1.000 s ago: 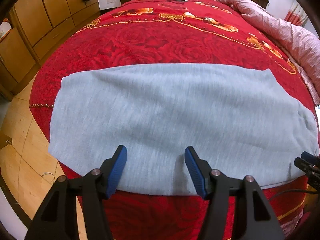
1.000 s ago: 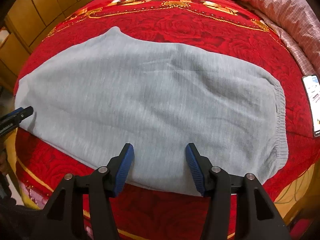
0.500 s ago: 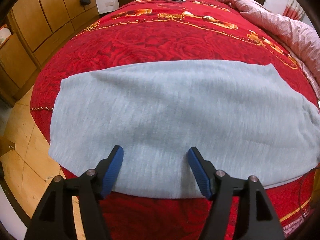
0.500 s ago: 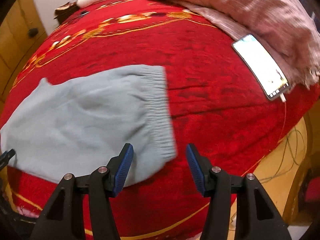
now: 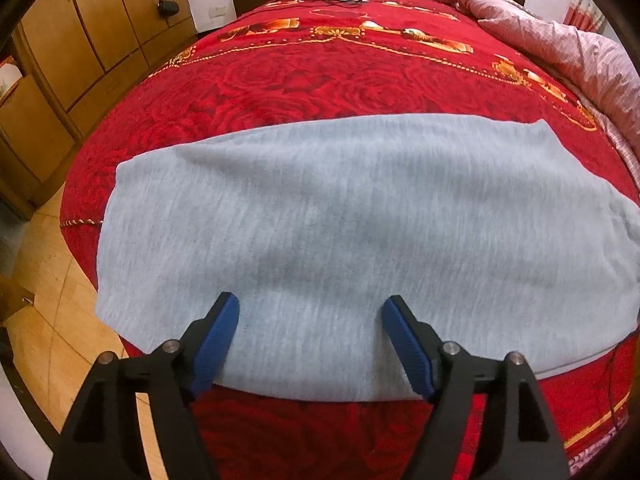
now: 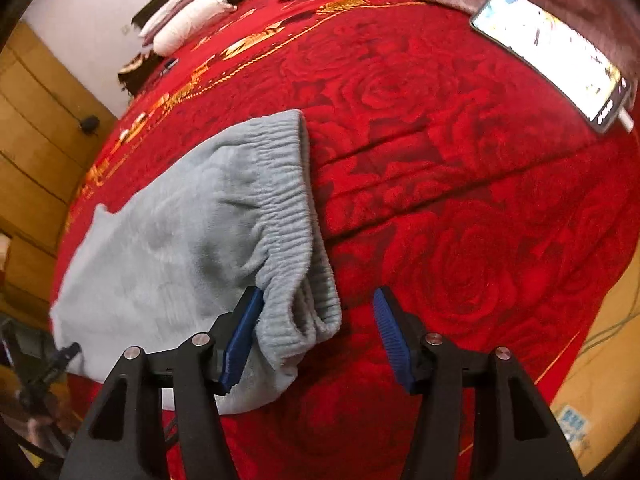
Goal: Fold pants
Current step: 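Close the right gripper on the elastic waistband cuff of the grey sweatpants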
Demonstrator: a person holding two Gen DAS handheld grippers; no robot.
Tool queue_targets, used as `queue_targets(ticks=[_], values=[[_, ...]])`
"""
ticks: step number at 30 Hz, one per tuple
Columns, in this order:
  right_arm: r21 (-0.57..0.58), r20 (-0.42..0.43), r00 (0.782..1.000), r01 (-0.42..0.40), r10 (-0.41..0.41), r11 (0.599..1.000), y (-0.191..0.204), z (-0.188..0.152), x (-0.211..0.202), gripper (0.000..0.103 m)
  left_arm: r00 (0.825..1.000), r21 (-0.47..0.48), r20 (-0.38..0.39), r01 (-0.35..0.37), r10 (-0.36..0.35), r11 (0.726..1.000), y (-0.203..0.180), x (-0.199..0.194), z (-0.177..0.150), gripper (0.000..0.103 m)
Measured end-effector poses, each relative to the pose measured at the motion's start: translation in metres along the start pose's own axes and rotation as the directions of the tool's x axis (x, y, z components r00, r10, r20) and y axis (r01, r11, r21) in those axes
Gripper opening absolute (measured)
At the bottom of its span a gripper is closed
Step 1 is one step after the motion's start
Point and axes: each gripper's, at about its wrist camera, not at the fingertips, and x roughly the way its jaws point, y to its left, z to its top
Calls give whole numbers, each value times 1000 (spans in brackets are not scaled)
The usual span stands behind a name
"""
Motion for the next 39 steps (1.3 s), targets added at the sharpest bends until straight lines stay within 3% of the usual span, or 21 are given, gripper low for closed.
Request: queue_targets(ticks=[6,16,17,19,21,24,26,30,35,37,39], values=[[24,18,993,-116,116,993,0,-6,-12,58,1000,-3,1,5,-5,1000,1,0,0,79],[41,43,987,-154,152,987,-4,-8,5,59,1000,3,7,1,-1,1000,-1,1,-1,82],[38,48,988,-151,149,988,-4,-8,3,57,1000,4,8,-1,1,1000,-2,1,-1,82],[25,72,986,-154,152,988,-2,-9,-5,30,1000,10,7,-4,4,1000,-2,1,-1,82],[23,105,981,-169,165,985,-1,-8,-16,21,1000,8,6,1,-1,1000,-2,1,-1,82],[1,168,955,-248,244,969,4,-7,-36,21,1000,-4,5,15,-15,1000,1,1,0,82],[-15,171,951,-260,259,965,10,-4,-39,21,1000,-8,5,19,-19,1000,1,1,0,82],[-25,143,973,-181,183,983,18,-2,-28,22,1000,4,6,9,-9,1000,-1,2,0,82],[-19,132,982,-134,136,991,21,-1,-22,23,1000,2,6,10,-10,1000,-1,2,0,82],[10,102,989,-107,105,994,14,-2,-9,31,1000,2,7,7,-7,1000,-2,2,-1,82],[55,98,988,-127,121,990,5,-4,1,33,1000,5,7,5,-5,1000,-2,2,-1,83]])
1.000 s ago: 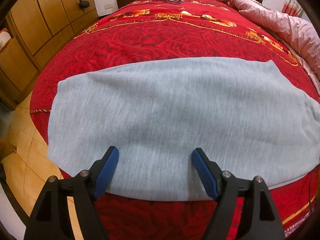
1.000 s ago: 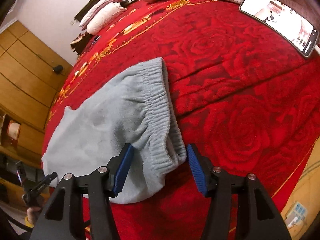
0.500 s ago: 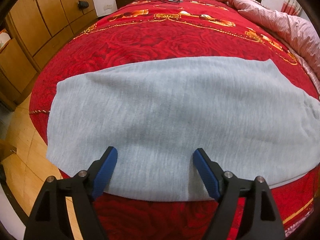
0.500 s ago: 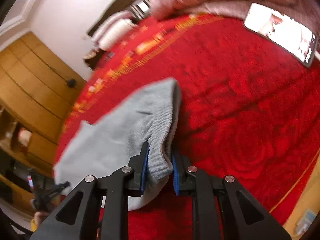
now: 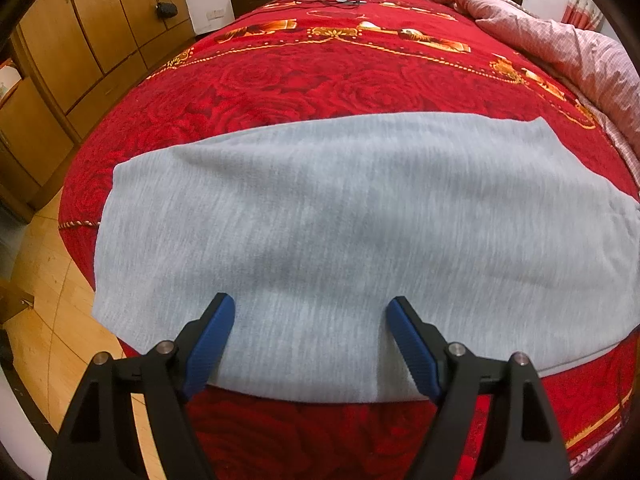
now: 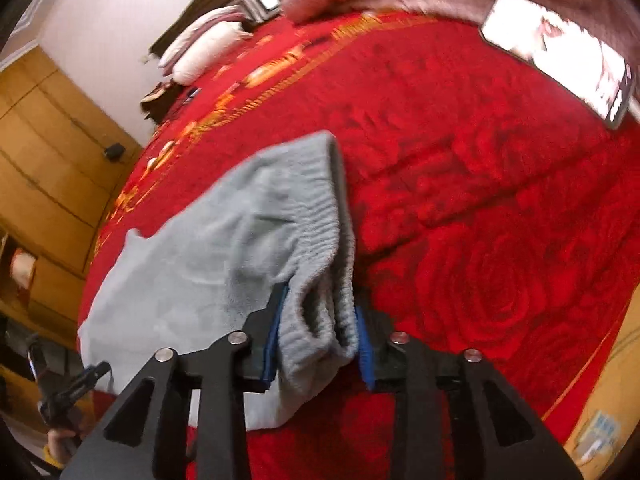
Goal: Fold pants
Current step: 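Close the right gripper on the elastic waistband cuff of the grey sweatpants, then lift the waistband with the right gripper and fold it over the pants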
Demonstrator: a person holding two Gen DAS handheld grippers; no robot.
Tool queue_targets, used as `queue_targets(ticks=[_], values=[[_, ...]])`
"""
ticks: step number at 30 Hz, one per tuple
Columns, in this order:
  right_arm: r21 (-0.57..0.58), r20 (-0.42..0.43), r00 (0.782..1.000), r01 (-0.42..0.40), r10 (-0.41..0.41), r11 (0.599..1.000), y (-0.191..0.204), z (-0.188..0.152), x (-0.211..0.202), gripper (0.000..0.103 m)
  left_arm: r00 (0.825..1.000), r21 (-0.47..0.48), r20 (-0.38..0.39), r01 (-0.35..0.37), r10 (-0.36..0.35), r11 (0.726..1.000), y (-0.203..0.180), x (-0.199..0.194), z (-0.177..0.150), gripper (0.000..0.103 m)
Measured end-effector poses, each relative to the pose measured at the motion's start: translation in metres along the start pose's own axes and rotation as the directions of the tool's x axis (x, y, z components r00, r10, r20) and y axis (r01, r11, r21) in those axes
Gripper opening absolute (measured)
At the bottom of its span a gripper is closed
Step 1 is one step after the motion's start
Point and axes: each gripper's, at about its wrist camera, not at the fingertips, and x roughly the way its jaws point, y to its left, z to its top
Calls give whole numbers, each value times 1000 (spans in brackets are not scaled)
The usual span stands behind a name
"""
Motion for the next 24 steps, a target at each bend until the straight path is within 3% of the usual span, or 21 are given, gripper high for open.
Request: queue_targets(ticks=[3,4,8,11,17,21,24], values=[[31,13,999,-35,35,999,-6,1,0,32,1000,1,0,2,-2,1000,1,0,0,83],[34,19,999,-48,47,998,-7,2,-2,21,1000,0,0,4,-4,1000,1,0,0,83],[79,92,990,-112,105,991,-19,6,-26,17,1000,-15,0,20,-20,1000,5,-1,0,83],[55,73,993,-96,91,994,-16,7,-30,17,999,-32,3,34,-34,999,10,-3,0,83],[-86,97,995,15,-7,996,25,9,-39,18,999,-70,8,55,-54,996,20,-10,3,82],[-235,136,991,40,-8,971,67,11,-59,18,998,-116,35,55,-51,992,38,-21,6,82],[-353,149,988,18,37,935,109,10,-70,17,998,-140,44,58,-52,989,50,-26,8,82]])
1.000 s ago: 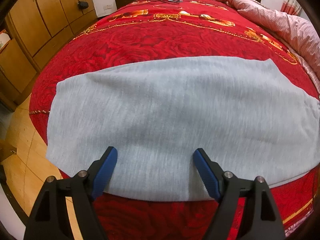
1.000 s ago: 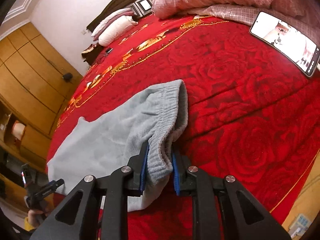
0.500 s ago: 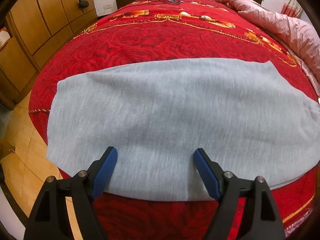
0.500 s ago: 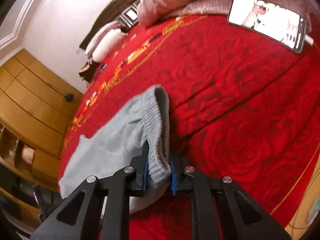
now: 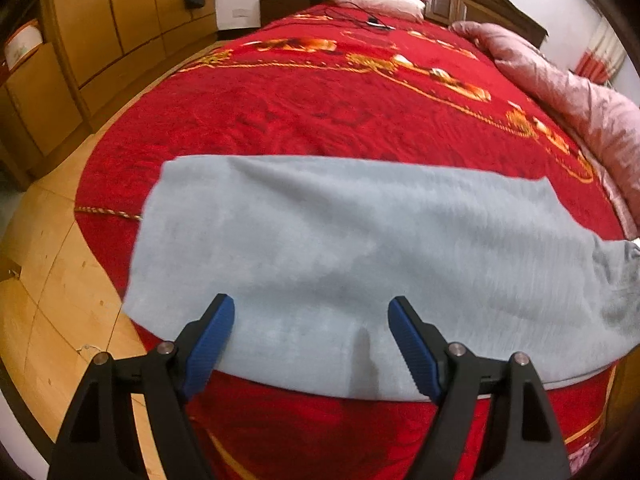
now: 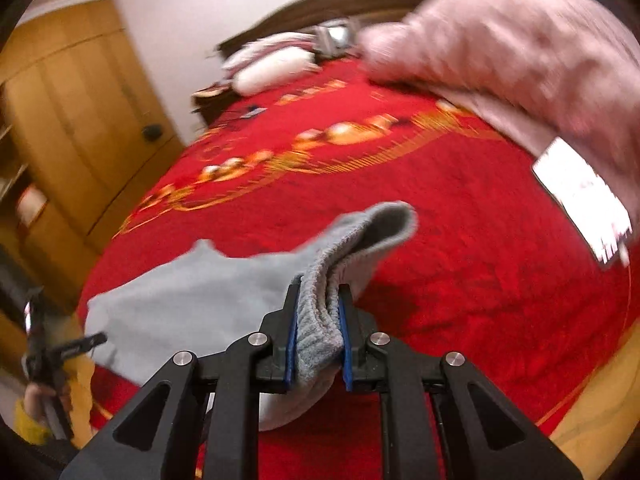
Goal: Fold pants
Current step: 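Lift the waistband with the right gripper and fold it over the pants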
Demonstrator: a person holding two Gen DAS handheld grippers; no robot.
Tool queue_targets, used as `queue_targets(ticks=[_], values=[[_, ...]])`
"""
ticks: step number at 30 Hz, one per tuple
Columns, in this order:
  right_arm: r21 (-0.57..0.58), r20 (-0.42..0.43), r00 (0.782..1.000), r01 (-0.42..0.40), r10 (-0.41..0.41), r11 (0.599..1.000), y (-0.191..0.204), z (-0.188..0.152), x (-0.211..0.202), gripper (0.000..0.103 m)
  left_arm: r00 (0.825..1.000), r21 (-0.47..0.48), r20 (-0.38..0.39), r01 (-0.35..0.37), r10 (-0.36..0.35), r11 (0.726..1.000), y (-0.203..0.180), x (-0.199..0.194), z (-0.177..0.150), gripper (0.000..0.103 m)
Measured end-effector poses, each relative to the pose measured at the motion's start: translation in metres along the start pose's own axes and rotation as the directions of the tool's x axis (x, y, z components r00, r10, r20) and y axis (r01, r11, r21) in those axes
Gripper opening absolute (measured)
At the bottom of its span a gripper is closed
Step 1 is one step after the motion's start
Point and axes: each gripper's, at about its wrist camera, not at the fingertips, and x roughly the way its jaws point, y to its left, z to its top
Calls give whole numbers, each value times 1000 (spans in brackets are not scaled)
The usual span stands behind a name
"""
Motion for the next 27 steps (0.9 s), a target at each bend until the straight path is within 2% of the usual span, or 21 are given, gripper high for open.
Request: queue_targets(ticks=[6,10,14,20,27], values=[[-181,6,994,-107,110,978,69,19,-3,18,1000,-29,17,0,0,1000,21,-9,2,82],[-278,-26,980,-197,197,940,121,29,7,18,999,-49,38,-4,6,999,36,-17,3,82],[-357,-76,957,-287,279,889,181,34,23,18,998,-74,59,-6,10,997,55,-25,1,82],[-436,-163,923,-383,347,814,259,27,55,18,997,-116,81,-9,19,993,84,-32,-4,82],[-440,-294,868,-494,400,750,329,6,95,18,996,-195,82,-18,34,981,123,-32,-13,82]])
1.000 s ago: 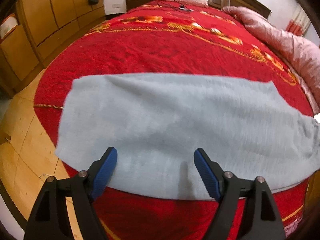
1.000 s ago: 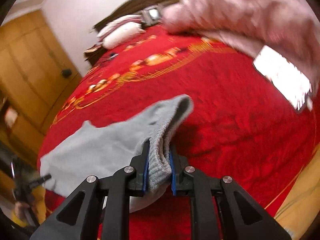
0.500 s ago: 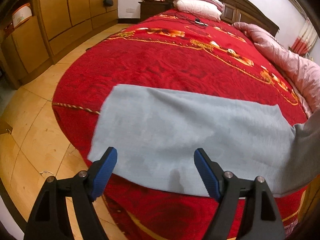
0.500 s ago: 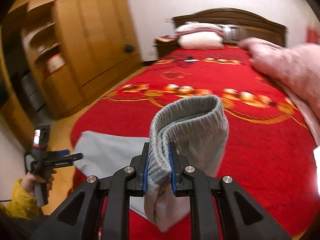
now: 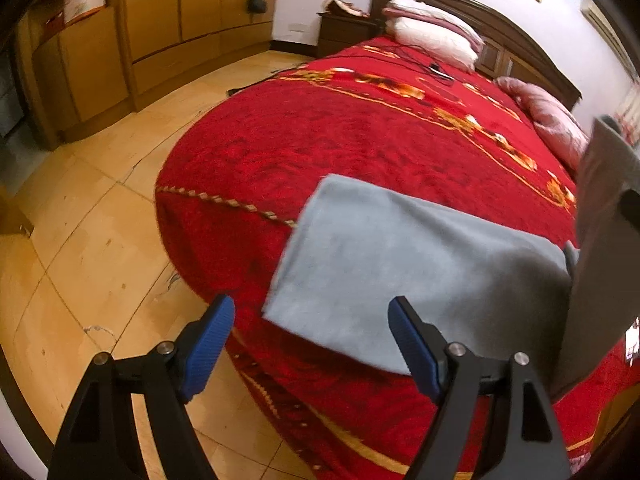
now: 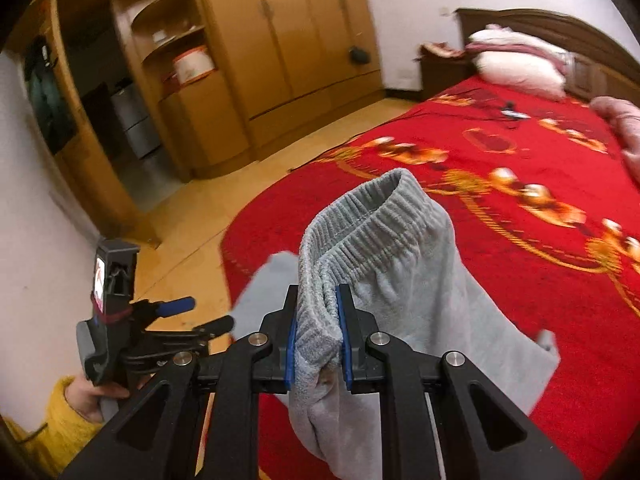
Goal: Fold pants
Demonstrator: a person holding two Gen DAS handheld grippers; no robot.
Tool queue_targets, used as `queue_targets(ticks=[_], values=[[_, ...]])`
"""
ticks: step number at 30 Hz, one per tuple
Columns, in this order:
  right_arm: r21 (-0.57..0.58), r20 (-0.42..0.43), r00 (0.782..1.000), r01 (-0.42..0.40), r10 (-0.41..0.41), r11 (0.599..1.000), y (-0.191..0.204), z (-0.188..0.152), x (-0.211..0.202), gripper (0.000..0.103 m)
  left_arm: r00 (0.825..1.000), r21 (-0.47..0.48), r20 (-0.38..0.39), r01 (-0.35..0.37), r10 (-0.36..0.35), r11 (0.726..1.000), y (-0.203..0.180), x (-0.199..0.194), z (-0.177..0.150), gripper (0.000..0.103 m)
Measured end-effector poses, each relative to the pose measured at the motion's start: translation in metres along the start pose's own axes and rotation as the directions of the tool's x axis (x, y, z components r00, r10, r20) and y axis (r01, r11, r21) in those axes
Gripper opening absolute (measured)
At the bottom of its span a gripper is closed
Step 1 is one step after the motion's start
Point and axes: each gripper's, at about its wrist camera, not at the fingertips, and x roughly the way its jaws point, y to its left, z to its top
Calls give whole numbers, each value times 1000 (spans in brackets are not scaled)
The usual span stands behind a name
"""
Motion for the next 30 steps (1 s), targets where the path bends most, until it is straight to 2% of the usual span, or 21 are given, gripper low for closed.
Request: queue_targets(ticks=[5,11,14,15,17,21,25,28,30], values=[[-67,-77,996,-46,41,997,40,10,53,18,1000,-66,-6,-16,15,998,29,3,-5,82],[-118,-169,984,-70,49,991,67,8,116,18,1000,-125,-23,-23,20,992,56,7,-14,82],[-113,-212,975,-83,58,990,70,4,142,21,999,-142,-31,-28,24,989,63,9,-18,82],[-103,-221,973,-91,66,991,70,4,147,25,999,-148,-33,-28,23,989,67,11,-18,82],[-42,-238,966,-114,101,993,63,2,157,28,999,-158,-38,-26,20,987,70,12,-20,82],[13,-223,960,-173,171,985,56,1,146,38,999,-161,-43,-23,16,987,71,13,-22,82],[2,-166,971,-172,170,985,52,5,119,52,1000,-161,-23,0,-4,987,67,8,-19,82],[-9,-142,984,-111,109,994,40,1,96,53,999,-148,1,32,-32,989,60,1,-14,82],[-26,-136,991,-16,13,1000,29,-5,83,53,998,-137,19,59,-57,989,54,-5,-12,82]])
